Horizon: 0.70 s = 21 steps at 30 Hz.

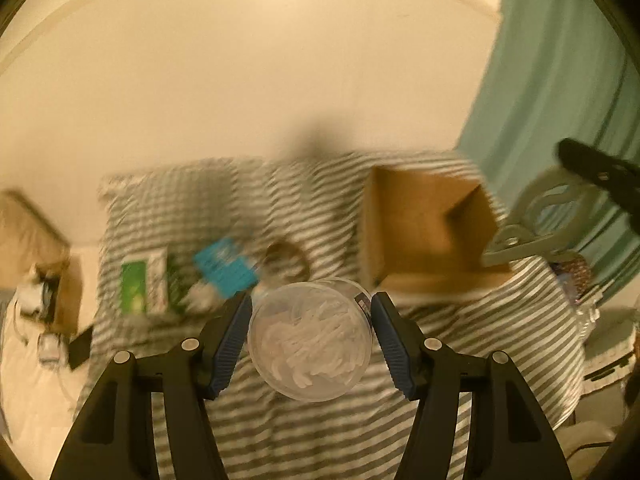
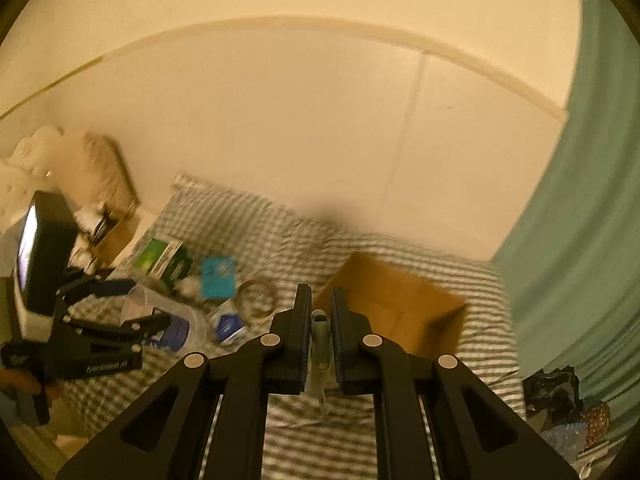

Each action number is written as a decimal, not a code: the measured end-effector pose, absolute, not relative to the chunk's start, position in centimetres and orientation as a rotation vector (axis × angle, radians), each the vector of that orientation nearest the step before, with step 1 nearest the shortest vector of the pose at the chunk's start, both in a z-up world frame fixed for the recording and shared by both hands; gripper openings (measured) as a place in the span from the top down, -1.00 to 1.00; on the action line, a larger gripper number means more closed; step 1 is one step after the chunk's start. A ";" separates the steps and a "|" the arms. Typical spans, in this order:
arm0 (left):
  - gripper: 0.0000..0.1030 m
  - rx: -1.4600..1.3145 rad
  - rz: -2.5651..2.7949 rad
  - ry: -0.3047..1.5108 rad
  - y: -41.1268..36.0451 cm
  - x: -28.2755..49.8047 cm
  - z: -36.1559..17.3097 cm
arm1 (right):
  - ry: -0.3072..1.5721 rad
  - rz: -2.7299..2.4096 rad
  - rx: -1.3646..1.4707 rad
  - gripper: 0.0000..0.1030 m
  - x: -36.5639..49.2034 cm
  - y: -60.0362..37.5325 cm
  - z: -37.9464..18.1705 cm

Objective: Organize objects
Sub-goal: 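Carry container and clip into the cardboard box and open both tools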

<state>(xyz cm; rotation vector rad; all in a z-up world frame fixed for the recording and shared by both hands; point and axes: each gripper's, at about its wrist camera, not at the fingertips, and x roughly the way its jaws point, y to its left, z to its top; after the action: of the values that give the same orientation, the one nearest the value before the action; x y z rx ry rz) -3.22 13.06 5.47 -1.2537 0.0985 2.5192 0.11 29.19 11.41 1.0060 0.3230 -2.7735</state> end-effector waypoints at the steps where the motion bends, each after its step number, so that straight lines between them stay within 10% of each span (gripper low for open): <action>1: -0.22 -1.228 2.509 0.103 14.5 -3.8 6.1 | 0.315 -2.792 0.997 0.82 -0.2 30.0 11.9; 21: -0.23 -1.186 2.469 0.234 30.2 -14.7 -1.6 | 0.139 -2.901 1.154 0.82 -13.0 41.9 4.0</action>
<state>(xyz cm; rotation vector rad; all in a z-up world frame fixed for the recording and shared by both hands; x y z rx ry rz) -14.73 30.21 -1.65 -1.1856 0.2340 2.4690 -13.04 41.94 3.96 1.1537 0.1390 -2.9006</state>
